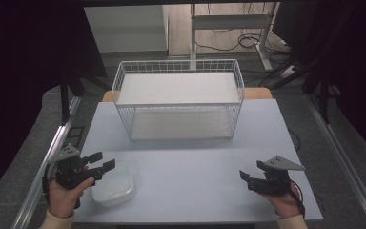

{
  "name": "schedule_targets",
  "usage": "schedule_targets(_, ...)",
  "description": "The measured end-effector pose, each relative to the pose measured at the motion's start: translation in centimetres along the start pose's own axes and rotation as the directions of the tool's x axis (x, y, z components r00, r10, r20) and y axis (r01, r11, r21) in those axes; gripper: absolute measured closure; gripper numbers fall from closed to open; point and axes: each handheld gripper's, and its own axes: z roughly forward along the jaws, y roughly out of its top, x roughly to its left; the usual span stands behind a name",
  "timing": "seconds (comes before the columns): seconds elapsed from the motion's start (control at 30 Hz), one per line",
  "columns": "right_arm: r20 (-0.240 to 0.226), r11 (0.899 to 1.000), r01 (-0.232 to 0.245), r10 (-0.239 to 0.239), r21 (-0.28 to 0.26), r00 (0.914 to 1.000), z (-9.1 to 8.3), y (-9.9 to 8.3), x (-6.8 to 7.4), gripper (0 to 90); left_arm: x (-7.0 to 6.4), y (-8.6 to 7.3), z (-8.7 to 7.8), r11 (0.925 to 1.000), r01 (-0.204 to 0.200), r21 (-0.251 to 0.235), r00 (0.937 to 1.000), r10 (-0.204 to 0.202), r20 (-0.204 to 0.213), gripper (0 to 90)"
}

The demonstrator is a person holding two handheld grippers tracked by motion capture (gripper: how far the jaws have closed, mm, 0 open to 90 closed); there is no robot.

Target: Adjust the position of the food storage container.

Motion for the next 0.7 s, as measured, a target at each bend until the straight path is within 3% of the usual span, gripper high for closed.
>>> schedule_targets(0.4,0.026,1.000,-0.022,0.022,0.001,0.9994,-0.4,-0.2,-0.6,22.9,0.9,-0.3,-1.7,0.9988,-0.002,0.049,0.9991,0.004,-0.043,40.8)
schedule_targets(0.43,0.028,1.000,-0.023,0.023,0.000,0.9993,-0.4,-0.3,-0.7,22.9,1.2,-0.6,-2.1,0.9984,0.006,0.056,0.9984,-0.003,-0.056,48.4)
schedule_targets(0.63,0.038,1.000,-0.026,0.026,0.004,0.9989,-0.5,-0.3,-0.8,22.9,2.3,-2.4,-3.3,0.9950,0.045,0.089,0.9950,-0.037,-0.093,74.4)
schedule_targets(0.7,0.043,1.000,-0.028,0.028,0.002,0.9987,-0.5,-0.3,-0.9,22.9,2.8,-3.6,-4.1,0.9912,0.075,0.109,0.9901,-0.061,-0.126,82.1)
